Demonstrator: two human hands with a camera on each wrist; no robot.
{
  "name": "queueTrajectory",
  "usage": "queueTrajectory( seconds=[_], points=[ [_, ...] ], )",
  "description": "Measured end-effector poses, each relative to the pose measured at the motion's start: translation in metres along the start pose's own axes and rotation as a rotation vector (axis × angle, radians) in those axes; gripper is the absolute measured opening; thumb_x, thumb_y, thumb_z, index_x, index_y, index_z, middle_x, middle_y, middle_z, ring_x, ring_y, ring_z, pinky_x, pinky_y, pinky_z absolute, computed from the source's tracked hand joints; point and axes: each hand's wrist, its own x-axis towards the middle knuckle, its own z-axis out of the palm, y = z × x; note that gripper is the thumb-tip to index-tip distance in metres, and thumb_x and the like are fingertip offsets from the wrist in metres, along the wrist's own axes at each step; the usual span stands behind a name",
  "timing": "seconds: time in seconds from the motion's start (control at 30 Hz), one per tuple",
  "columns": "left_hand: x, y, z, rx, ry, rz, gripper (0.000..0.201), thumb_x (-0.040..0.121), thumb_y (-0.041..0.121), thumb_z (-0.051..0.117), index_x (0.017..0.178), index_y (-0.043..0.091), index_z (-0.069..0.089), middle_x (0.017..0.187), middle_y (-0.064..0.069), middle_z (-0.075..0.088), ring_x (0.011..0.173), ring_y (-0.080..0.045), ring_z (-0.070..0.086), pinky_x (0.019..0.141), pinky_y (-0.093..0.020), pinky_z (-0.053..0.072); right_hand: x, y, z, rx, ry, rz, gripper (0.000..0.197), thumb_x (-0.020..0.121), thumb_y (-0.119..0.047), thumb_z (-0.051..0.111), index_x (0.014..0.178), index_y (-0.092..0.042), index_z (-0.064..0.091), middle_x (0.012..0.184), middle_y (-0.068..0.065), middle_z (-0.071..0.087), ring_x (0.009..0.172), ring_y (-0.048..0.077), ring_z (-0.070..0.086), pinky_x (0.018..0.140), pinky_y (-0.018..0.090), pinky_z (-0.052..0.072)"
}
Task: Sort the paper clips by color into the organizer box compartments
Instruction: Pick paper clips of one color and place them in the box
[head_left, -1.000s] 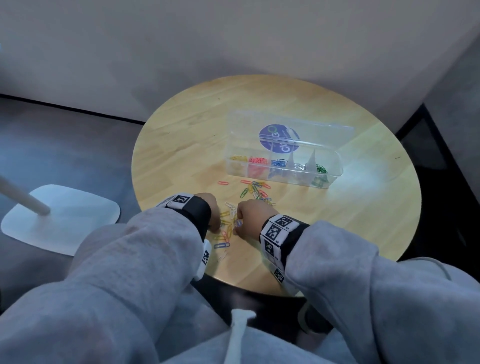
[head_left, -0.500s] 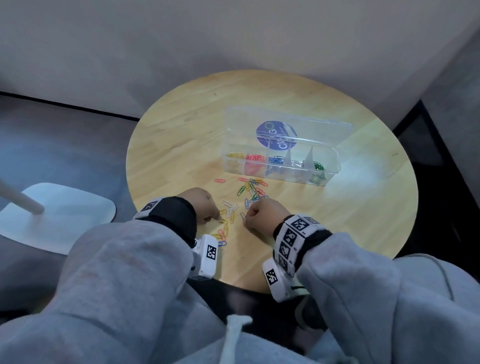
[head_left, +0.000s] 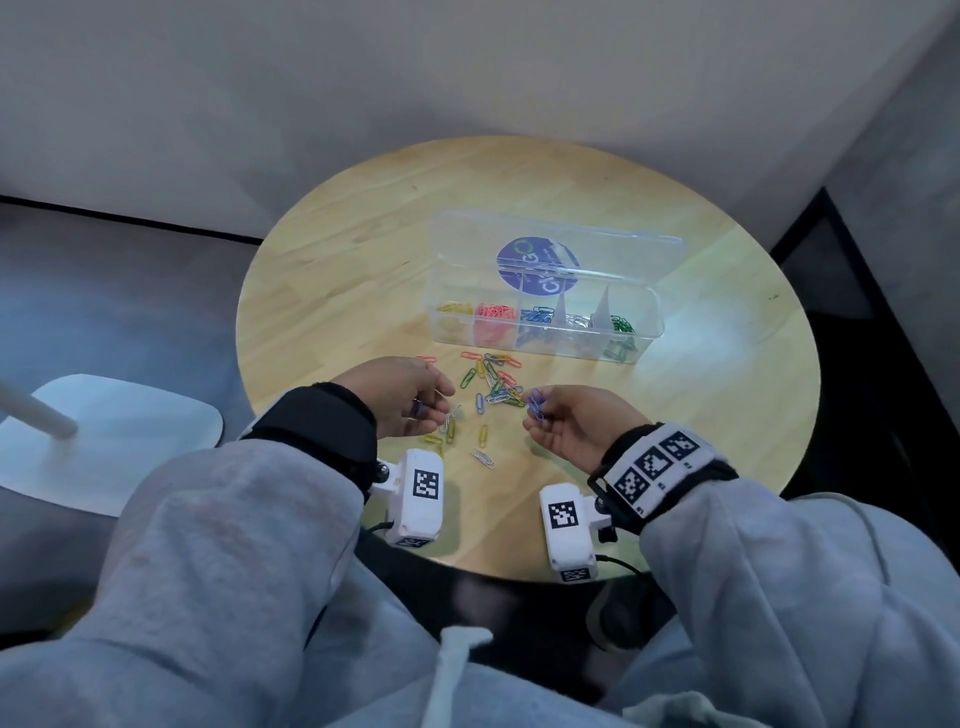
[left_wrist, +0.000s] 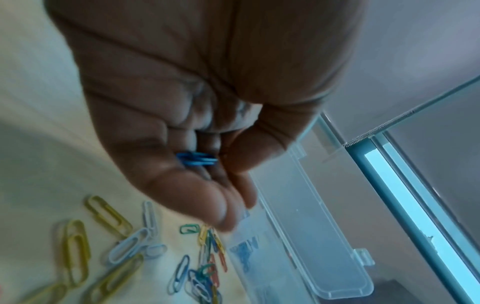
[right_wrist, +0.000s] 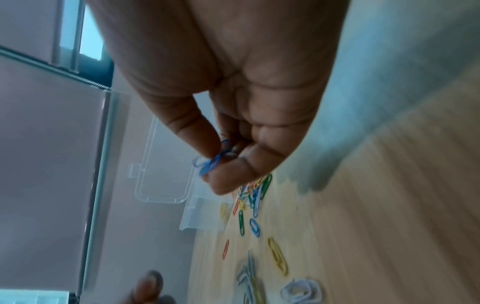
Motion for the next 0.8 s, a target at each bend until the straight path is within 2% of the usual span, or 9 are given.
queueTrajectory(
  seconds=[0.07, 0.13, 0.23, 0.33, 0.4, 0.53, 0.6, 0.73, 0.8],
  points=[
    [0.002, 0.0, 0.002, 0.147, 0.03, -0.05, 0.02, 0.092, 0.001, 0.039, 0.077, 0.009, 0.051, 0.066, -0.005, 0.046, 0.055, -0.014, 0.04, 0.047, -0.017, 0.036, -0.002, 0.0, -0.001, 0.059, -0.027, 0.025, 0.027, 0.089, 0.004, 0.029, 0.077, -0.006, 0.052, 0.067, 0.008, 0.046, 0.041, 0.01, 0.055, 0.041, 0.015, 0.047],
    [0.004, 0.0, 0.004, 0.447, -0.002, -0.093, 0.008, 0.091, 0.009, 0.048, 0.084, 0.009, 0.05, 0.067, -0.004, 0.042, 0.055, -0.016, 0.034, 0.052, -0.021, 0.029, -0.003, -0.002, 0.0, 0.07, -0.05, 0.039, 0.024, 0.088, 0.001, 0.032, 0.076, -0.005, 0.052, 0.065, 0.007, 0.047, 0.044, 0.011, 0.052, 0.042, 0.015, 0.045],
    [0.003, 0.005, 0.006, 0.921, -0.03, -0.076, 0.014, 0.086, 0.02, 0.057, 0.095, 0.01, 0.06, 0.074, -0.005, 0.047, 0.061, -0.021, 0.04, 0.056, -0.024, 0.031, 0.003, 0.0, 0.002, -0.051, -0.042, 0.05, 0.015, 0.09, -0.005, 0.044, 0.077, -0.007, 0.05, 0.063, 0.004, 0.043, 0.047, 0.011, 0.042, 0.042, 0.017, 0.036],
    [0.006, 0.012, 0.015, 1.232, -0.001, -0.053, 0.034, 0.081, 0.028, 0.063, 0.111, 0.01, 0.066, 0.102, -0.005, 0.065, 0.087, -0.023, 0.056, 0.073, -0.028, 0.043, 0.014, 0.002, -0.001, -0.587, 0.037, -0.068, 0.017, 0.086, -0.01, 0.059, 0.074, -0.015, 0.049, 0.062, 0.001, 0.045, 0.048, 0.009, 0.043, 0.048, 0.021, 0.032],
    [0.01, 0.013, 0.024, 1.368, -0.01, -0.057, 0.035, 0.081, 0.028, 0.064, 0.112, 0.012, 0.066, 0.114, -0.005, 0.067, 0.097, -0.022, 0.06, 0.078, -0.029, 0.046, 0.015, -0.003, 0.001, -0.975, 0.12, -0.195, 0.015, 0.083, -0.013, 0.064, 0.075, -0.017, 0.052, 0.064, -0.005, 0.048, 0.055, 0.007, 0.045, 0.052, 0.02, 0.033],
    [0.015, 0.007, 0.036, 1.549, -0.076, -0.059, 0.032, 0.077, 0.02, 0.066, 0.108, 0.012, 0.068, 0.093, -0.004, 0.066, 0.079, -0.022, 0.056, 0.069, -0.028, 0.046, 0.02, -0.017, 0.005, -1.292, 0.154, -0.318, 0.011, 0.082, -0.012, 0.06, 0.08, -0.022, 0.057, 0.067, -0.011, 0.045, 0.068, 0.014, 0.048, 0.054, 0.022, 0.034],
    [0.015, 0.005, 0.039, 1.636, -0.104, -0.039, 0.03, 0.077, 0.018, 0.065, 0.106, 0.012, 0.068, 0.085, -0.002, 0.059, 0.074, -0.02, 0.052, 0.064, -0.027, 0.042, 0.024, -0.023, 0.006, -1.422, 0.12, -0.353, 0.012, 0.083, -0.012, 0.058, 0.084, -0.024, 0.059, 0.074, -0.01, 0.048, 0.078, 0.016, 0.048, 0.063, 0.023, 0.036],
    [0.013, 0.002, 0.042, 1.779, -0.156, -0.042, 0.015, 0.069, 0.021, 0.072, 0.081, 0.018, 0.063, 0.076, -0.001, 0.055, 0.067, -0.02, 0.049, 0.053, -0.024, 0.038, 0.032, -0.03, 0.012, -1.629, 0.06, -0.381, 0.021, 0.086, -0.018, 0.057, 0.105, -0.025, 0.062, 0.109, 0.0, 0.057, 0.099, 0.02, 0.055, 0.076, 0.025, 0.039],
    [0.014, 0.0, 0.044, 1.794, -0.179, -0.045, 0.015, 0.068, 0.024, 0.073, 0.068, 0.016, 0.059, 0.068, -0.001, 0.053, 0.059, -0.018, 0.048, 0.049, -0.022, 0.036, 0.037, -0.031, 0.015, -1.662, 0.059, -0.382, 0.023, 0.086, -0.02, 0.058, 0.108, -0.026, 0.061, 0.118, 0.001, 0.057, 0.107, 0.022, 0.056, 0.078, 0.025, 0.039]
  ],
)
